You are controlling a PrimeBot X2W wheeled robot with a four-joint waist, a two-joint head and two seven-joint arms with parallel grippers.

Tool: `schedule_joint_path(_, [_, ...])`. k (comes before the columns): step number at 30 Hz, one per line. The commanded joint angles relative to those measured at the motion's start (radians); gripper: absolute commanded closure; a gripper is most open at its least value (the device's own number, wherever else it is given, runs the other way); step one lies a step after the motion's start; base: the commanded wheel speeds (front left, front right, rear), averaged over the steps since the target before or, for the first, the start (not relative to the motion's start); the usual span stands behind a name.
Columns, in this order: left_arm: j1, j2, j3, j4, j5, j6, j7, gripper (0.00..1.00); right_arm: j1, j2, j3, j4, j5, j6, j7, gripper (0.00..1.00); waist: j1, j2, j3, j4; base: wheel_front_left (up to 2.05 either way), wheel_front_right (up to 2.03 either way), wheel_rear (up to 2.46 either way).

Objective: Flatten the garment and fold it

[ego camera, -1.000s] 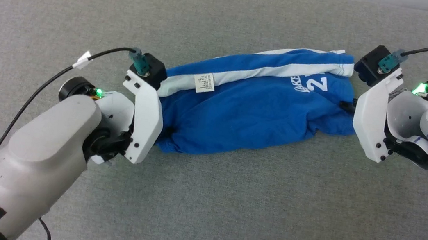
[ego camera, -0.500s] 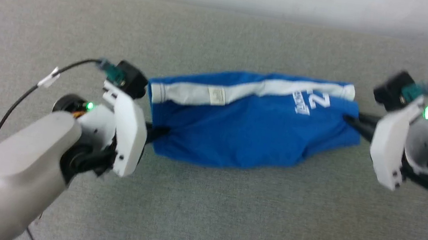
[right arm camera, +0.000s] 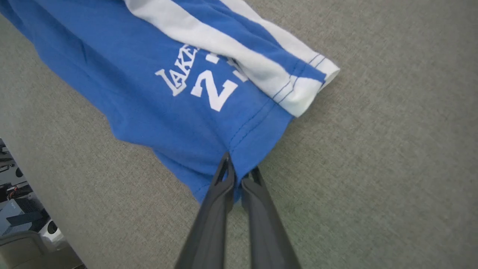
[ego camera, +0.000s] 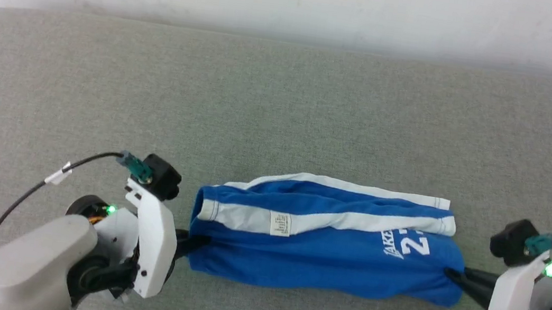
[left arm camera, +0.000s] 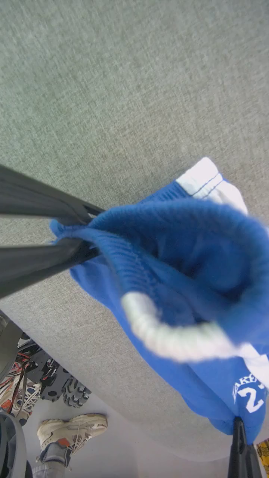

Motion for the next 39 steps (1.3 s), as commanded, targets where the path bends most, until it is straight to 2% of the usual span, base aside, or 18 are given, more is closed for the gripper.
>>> schedule_joint_path(1, [0.012, -0.002, -0.002, 0.007, 0.007, 0.008, -0.008, 1.0, 0.009, 0.01, -0.007, 0.005, 0.002, -0.001, -0.004, 1.0, 0.0002, 0.0, 0.009, -0.006, 0.0, 0.0, 0.0])
schedule_joint_path(8, [0.002, -0.05, -0.027, 0.145, 0.054, 0.008, -0.053, 1.0, 0.054, 0.098, -0.028, 0.13, -0.022, -0.001, 0.023, 1.0, 0.0002, 0.0, 0.042, -0.02, 0.0, 0.0, 0.0])
schedule_joint_path(9, [0.002, -0.058, -0.025, 0.158, 0.056, 0.006, -0.069, 1.0, 0.055, 0.11, -0.038, 0.144, -0.025, -0.001, 0.013, 0.85, 0.0002, 0.0, 0.04, -0.02, 0.0, 0.0, 0.0])
schedule_joint_path(10, [0.0, -0.062, -0.023, 0.167, 0.062, 0.005, -0.089, 0.63, 0.056, 0.12, -0.045, 0.15, -0.026, -0.001, 0.005, 0.59, 0.0002, 0.0, 0.035, -0.021, 0.0, 0.0, 0.0])
schedule_joint_path(11, [-0.001, -0.062, -0.023, 0.172, 0.075, 0.004, -0.112, 0.0, 0.055, 0.126, -0.054, 0.153, -0.032, -0.001, -0.006, 0.0, 0.0002, 0.0, 0.027, -0.022, 0.0, 0.0, 0.0])
schedule_joint_path(15, [0.007, -0.041, -0.001, 0.155, 0.122, 0.01, -0.232, 0.0, 0.045, 0.12, -0.096, 0.133, -0.075, -0.001, -0.044, 0.0, 0.0002, 0.0, -0.01, -0.026, 0.0, 0.0, 0.0])
schedule_joint_path(20, [0.034, 0.021, 0.044, 0.055, 0.174, 0.071, -0.365, 0.0, 0.027, 0.059, -0.163, 0.041, -0.124, -0.001, -0.022, 0.0, 0.0002, 0.0, -0.05, -0.023, 0.0, 0.0, 0.0])
schedule_joint_path(22, [0.036, 0.052, 0.065, 0.005, 0.224, 0.122, -0.431, 0.0, 0.02, 0.031, -0.197, 0.004, -0.143, -0.001, 0.009, 0.0, 0.0002, 0.0, -0.058, -0.017, 0.0, 0.0, 0.0])
schedule_joint_path(25, [0.041, 0.083, 0.096, -0.056, 0.322, 0.231, -0.552, 0.0, 0.009, -0.001, -0.242, -0.045, -0.173, -0.001, 0.078, 0.0, 0.0002, 0.0, -0.062, -0.008, 0.0, 0.0, 0.0])
schedule_joint_path(27, [0.062, 0.076, 0.133, -0.089, 0.339, 0.3, -0.63, 0.0, 0.002, -0.014, -0.263, -0.072, -0.185, -0.001, 0.139, 0.0, 0.0002, 0.0, -0.062, 0.0, 0.0, 0.0, 0.0])
schedule_joint_path(30, [0.092, 0.068, 0.176, -0.118, 0.39, 0.38, -0.686, 0.0, -0.008, -0.021, -0.294, -0.101, -0.172, -0.001, 0.231, 0.0, 0.0002, 0.0, -0.06, 0.012, 0.0, 0.0, 0.0])
schedule_joint_path(35, [0.167, -0.001, 0.315, -0.2, 0.522, 0.522, -0.7, 0.0, -0.024, -0.036, -0.31, -0.124, -0.152, -0.001, 0.384, 0.0, 0.0002, 0.0, -0.045, 0.034, 0.0, 0.0, 0.0])
schedule_joint_path(39, [0.278, -0.074, 0.443, -0.279, 0.657, 0.593, -0.7, 0.0, -0.03, -0.037, -0.317, -0.105, -0.14, -0.001, 0.496, 0.0, 0.0002, 0.0, -0.029, 0.046, 0.0, 0.0, 0.0])
